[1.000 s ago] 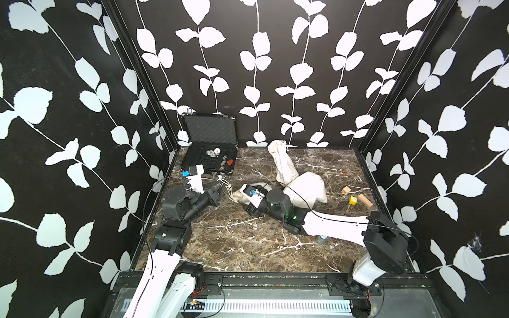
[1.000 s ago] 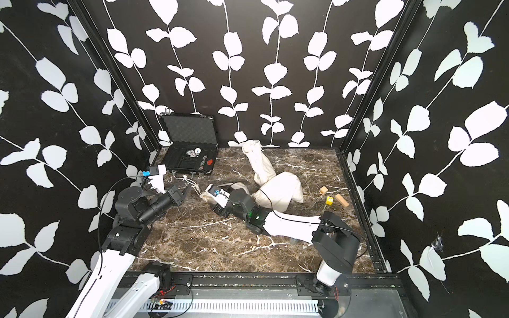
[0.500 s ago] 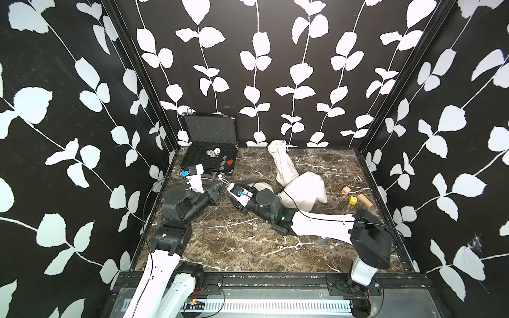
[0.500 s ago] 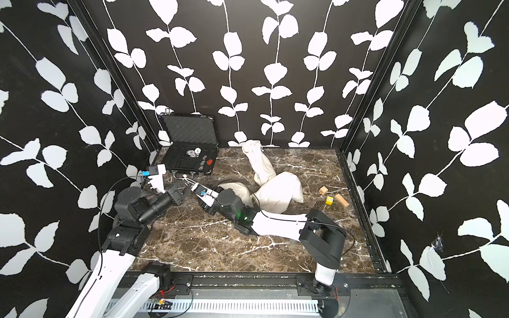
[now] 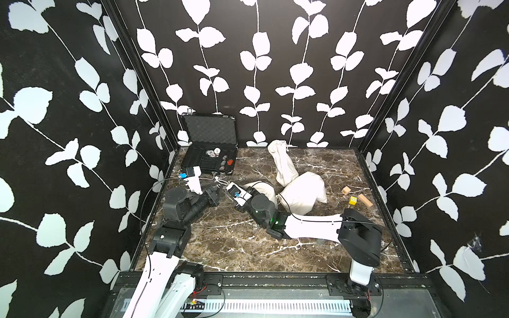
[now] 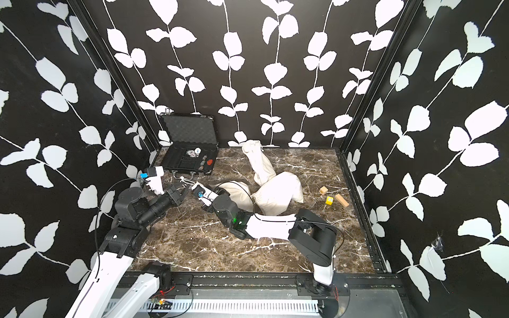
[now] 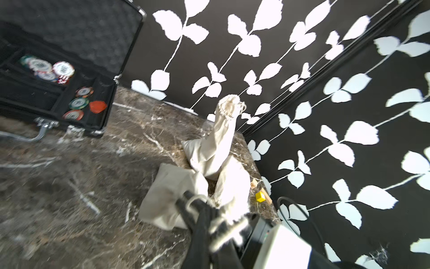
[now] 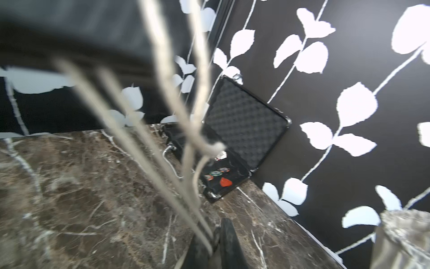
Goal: Close the soil bag
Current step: Frap the soil bag at the center of the board.
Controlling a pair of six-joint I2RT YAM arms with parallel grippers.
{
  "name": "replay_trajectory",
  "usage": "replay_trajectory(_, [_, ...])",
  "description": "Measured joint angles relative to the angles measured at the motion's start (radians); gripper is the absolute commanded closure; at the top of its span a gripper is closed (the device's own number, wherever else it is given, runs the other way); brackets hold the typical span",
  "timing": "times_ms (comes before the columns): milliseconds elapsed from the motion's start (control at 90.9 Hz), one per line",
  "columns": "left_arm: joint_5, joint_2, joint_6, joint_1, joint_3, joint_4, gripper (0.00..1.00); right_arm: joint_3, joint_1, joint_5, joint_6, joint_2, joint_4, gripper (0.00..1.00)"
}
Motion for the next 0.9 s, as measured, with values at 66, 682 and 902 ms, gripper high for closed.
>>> replay_trajectory(66, [-0.021, 0.005, 0.000, -0.003, 0.016, -0.043, 1.00, -0.013, -0.002, 0.013, 0.003, 0.012, 0.027, 0.90])
replay_trajectory(682, [-0.185, 0.050, 0.062, -0.019, 0.098, -0.261, 1.00, -0.081, -0.016, -0.103, 0.164, 0.016, 0.051, 0.90])
replay_trajectory(902, [-0.274, 0.012, 0.100, -0.020, 0.094, -0.333, 1.00, -0.090, -0.020, -0.205, 0.209, -0.014, -0.005, 0.83])
